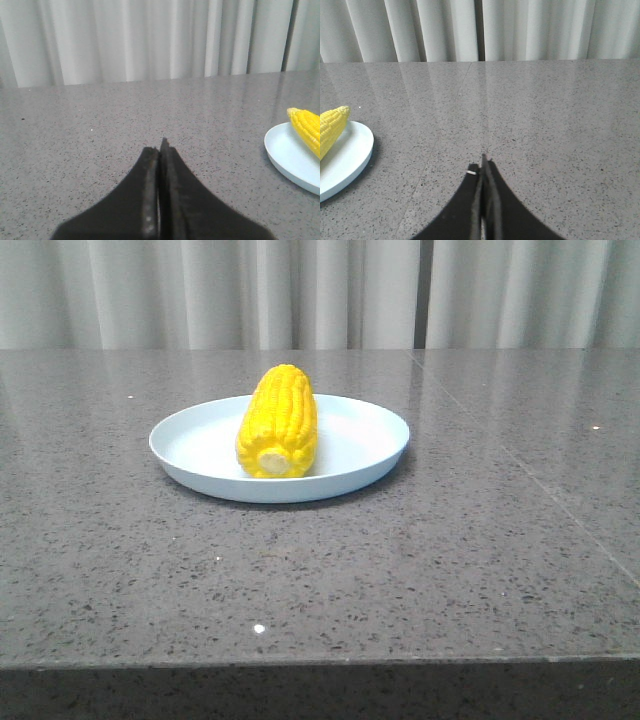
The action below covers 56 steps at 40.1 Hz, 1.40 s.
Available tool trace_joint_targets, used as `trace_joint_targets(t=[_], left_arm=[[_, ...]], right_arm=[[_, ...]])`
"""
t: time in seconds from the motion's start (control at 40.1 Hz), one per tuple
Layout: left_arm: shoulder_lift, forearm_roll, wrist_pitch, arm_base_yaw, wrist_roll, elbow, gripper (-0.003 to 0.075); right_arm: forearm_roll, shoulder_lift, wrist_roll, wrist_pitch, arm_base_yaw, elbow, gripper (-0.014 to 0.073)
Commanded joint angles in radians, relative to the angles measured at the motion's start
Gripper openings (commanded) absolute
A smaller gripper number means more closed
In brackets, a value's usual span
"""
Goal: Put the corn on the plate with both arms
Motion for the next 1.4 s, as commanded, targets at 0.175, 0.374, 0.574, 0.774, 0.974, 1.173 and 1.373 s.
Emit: trace_joint_targets(t=[0.175,0.374,0.574,0.774,0.974,1.173,1.373], left_arm=[[-0.059,-0.102,-0.271,0.118,-0.001,0.158,-0.002],[-0.061,-0.121,-0.371,0.156,-0.001,0.292,-0.002],[-0.061,-0.121,-0.394,0.156,-0.001,0.323,-0.002],[-0.059,-0.121,-0.394,0.156,-0.001,0.323,-0.002],[-0.059,-0.121,-0.394,0.156,-0.001,0.323,-0.002],[-0.059,-0.121,-0.394,0.156,-0.001,0.323,-0.002],[-0.059,-0.121,-0.394,0.156,-0.001,0.323,-0.002]], right_arm=[[-0.017,0.008,-0.006,-0.088,-0.004,-0.029,-0.0068],[-0.017,0.008,-0.006,-0.088,-0.004,-0.029,-0.0068],[-0.017,0.008,-0.006,-0.09,-0.004,-0.029,-0.0068],[-0.017,0.008,-0.006,-0.091,-0.004,-0.029,-0.0068],[-0.017,0.008,-0.006,-0.091,-0.004,-0.029,-0.0068],[-0.017,0.008,-0.006,-0.091,-0.004,-0.029,-0.0068],[-0.017,0.008,-0.006,-0.091,-0.004,-0.029,-0.0068]])
